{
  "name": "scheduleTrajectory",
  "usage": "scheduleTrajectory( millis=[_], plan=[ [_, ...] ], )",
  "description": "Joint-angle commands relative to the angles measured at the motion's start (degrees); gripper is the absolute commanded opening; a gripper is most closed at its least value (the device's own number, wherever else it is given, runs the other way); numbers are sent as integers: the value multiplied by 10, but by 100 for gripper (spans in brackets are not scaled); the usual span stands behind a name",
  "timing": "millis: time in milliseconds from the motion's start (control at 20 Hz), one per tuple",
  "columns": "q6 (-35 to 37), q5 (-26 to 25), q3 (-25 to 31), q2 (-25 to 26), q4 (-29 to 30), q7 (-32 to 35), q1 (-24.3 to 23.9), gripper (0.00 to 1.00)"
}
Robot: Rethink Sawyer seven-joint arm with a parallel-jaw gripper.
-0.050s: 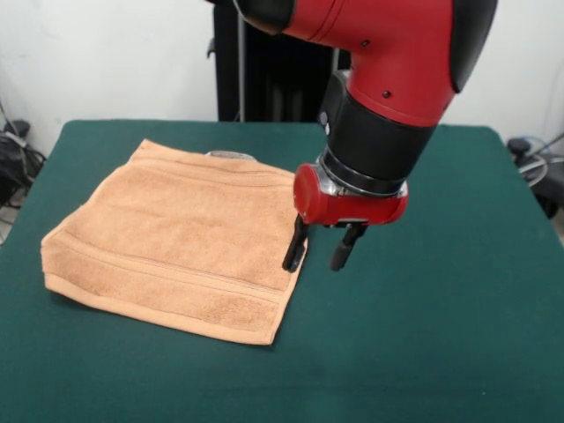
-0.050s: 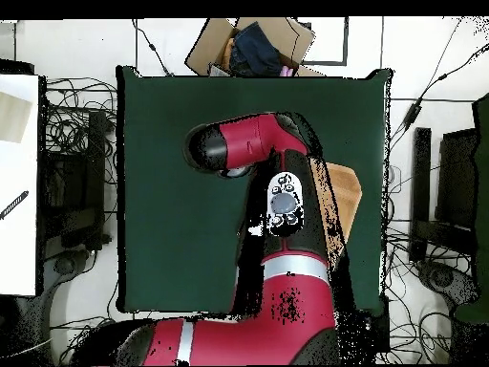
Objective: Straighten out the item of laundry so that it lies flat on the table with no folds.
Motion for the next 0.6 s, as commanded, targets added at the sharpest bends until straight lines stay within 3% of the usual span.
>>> scheduleTrajectory(
  millis=[50, 600],
  plan=[
    [-32, -42, 1, -16, 80, 7, 12, 100],
    [-25, -48, 2, -54, 130, -1, -3, 100]
  ],
)
